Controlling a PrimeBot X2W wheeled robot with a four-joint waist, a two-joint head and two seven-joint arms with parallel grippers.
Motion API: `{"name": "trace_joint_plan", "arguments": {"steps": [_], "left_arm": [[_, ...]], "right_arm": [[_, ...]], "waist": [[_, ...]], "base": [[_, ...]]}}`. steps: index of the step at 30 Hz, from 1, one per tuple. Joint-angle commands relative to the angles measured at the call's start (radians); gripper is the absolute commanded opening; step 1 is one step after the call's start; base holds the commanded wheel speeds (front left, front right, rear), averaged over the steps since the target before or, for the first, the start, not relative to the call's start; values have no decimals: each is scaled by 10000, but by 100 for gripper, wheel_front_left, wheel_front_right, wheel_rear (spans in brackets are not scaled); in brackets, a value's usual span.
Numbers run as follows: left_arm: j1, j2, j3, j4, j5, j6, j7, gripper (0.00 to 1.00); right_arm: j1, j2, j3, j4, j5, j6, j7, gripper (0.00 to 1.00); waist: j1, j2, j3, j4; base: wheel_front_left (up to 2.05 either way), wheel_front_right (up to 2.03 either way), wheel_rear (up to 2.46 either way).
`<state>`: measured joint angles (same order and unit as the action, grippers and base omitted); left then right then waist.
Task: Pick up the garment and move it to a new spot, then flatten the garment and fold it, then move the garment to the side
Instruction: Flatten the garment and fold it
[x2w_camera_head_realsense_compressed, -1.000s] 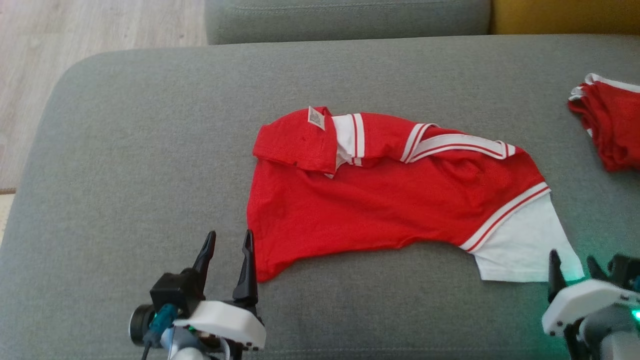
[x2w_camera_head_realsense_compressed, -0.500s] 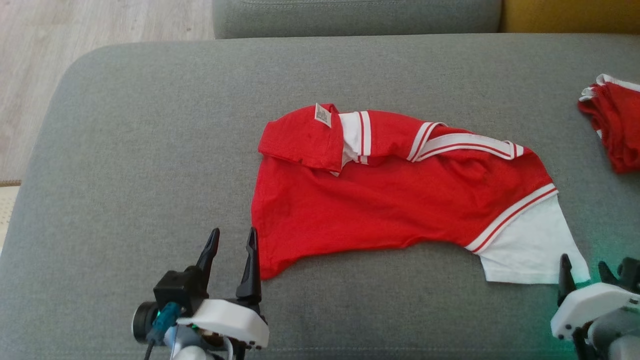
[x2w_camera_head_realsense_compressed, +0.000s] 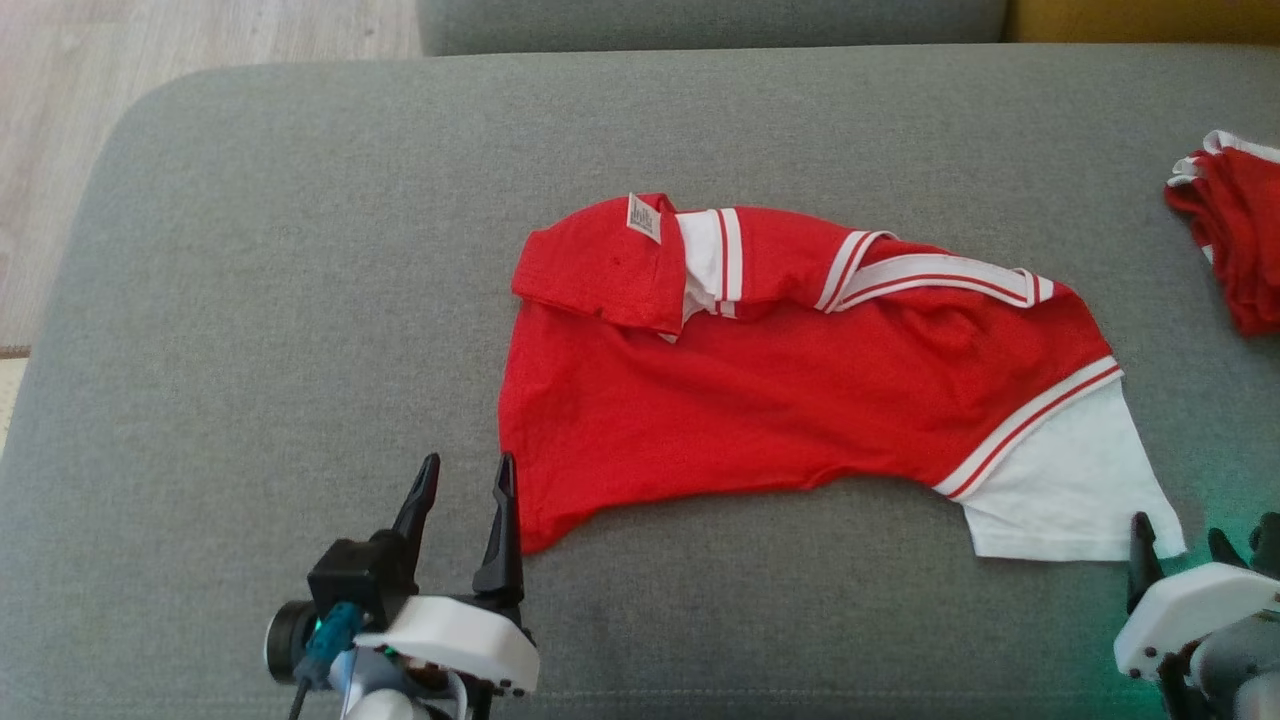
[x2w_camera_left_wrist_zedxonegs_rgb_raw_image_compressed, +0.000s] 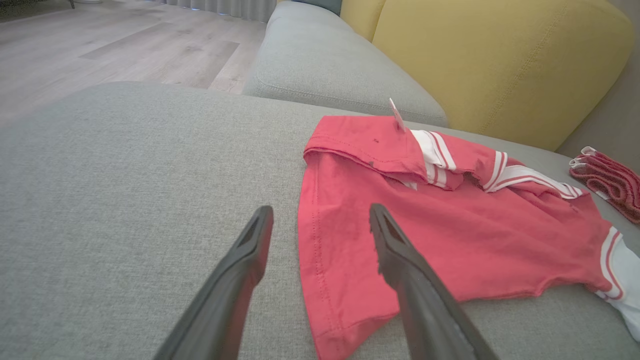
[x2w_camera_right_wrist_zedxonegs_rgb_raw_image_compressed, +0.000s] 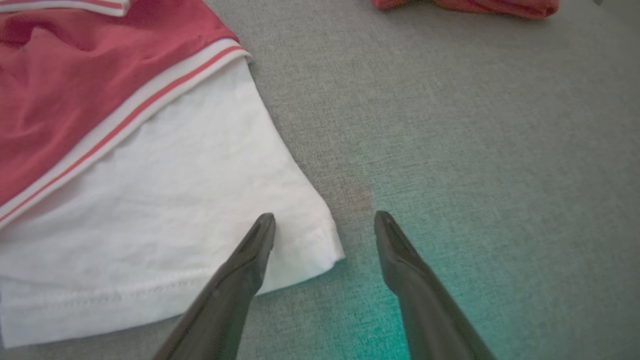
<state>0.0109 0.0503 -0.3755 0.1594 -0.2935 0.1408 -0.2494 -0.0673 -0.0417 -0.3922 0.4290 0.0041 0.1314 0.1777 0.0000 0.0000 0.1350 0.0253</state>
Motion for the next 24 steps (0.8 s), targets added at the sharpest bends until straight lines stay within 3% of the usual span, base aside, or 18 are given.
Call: {"name": "trace_joint_plan", "arguments": {"steps": [1, 6, 9, 12, 17, 19, 20, 24], "left_arm": [[-489, -1, 273, -368, -86, 21, -124, 100], [-516, -1, 284, -328, -91, 12, -124, 100], [-531, -1, 291, -308, -88, 9, -124, 100], [-550, -1, 309, -291, -79, 0, -124, 100], [-559, -1, 358, -234, -62, -27, -124, 100], [-554, -1, 377, -212, -53, -45, -124, 100], [-550, -1, 388, -205, -49, -55, -124, 100], [-490, -1, 368, -188, -96, -105, -124, 100]], "right_arm": [[-75, -85, 275, -394, 97, -7, 57, 100], [-40, -85, 525, -422, 332, -7, 373, 99], [-10, -85, 671, -375, 537, -7, 560, 78], [-19, -85, 755, -232, 720, -7, 627, 47], [-123, -85, 833, 68, 927, -7, 506, 29], [-194, -85, 912, 92, 1064, -7, 299, 13], [-228, -85, 986, 76, 1163, -7, 180, 0], [-273, -85, 1374, -213, 1476, -7, -266, 0]], "waist": [[0, 0, 11, -1], [0, 0, 4, -8], [0, 0, -9, -14], [0, 0, -17, -21], [0, 0, -66, -27], [0, 0, -97, -30], [0, 0, -115, -35], [0, 0, -206, -72]], "base": [[0, 0, 0], [0, 0, 0], [0, 0, 0], [0, 0, 0], [0, 0, 0], [0, 0, 0], [0, 0, 0], [0, 0, 0]]}}
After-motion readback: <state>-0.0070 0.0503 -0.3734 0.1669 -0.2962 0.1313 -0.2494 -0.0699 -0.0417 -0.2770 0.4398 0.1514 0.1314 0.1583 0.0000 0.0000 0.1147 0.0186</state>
